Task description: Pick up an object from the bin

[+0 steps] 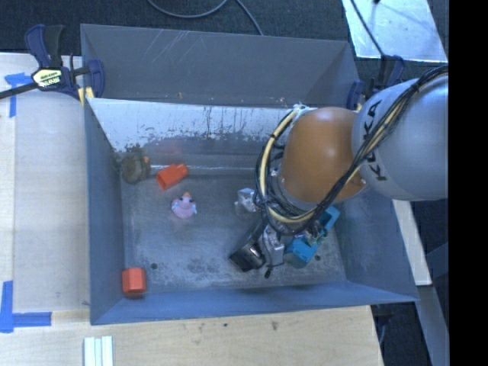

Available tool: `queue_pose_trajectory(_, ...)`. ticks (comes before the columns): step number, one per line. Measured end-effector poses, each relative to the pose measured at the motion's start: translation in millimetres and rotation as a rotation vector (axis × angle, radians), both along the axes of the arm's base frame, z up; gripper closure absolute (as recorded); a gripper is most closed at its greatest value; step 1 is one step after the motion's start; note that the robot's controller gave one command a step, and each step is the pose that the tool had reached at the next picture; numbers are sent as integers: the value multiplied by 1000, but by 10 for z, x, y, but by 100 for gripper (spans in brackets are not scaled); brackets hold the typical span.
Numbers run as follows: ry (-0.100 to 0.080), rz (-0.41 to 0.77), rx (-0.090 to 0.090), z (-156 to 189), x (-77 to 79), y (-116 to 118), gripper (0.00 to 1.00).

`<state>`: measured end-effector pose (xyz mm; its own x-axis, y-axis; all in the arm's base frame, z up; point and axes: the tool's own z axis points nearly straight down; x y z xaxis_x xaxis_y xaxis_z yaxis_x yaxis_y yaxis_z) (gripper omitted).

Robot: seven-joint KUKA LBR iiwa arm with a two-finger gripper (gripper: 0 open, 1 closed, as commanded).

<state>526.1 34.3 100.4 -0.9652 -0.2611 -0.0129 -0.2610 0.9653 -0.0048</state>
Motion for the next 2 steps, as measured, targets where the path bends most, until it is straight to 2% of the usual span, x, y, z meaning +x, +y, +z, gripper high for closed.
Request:
queue_pose_trajectory(1, 2, 125, -2, -161, -244, 74, 100)
queue_pose_trajectory(2, 3, 125, -1, -165, -247, 77, 100)
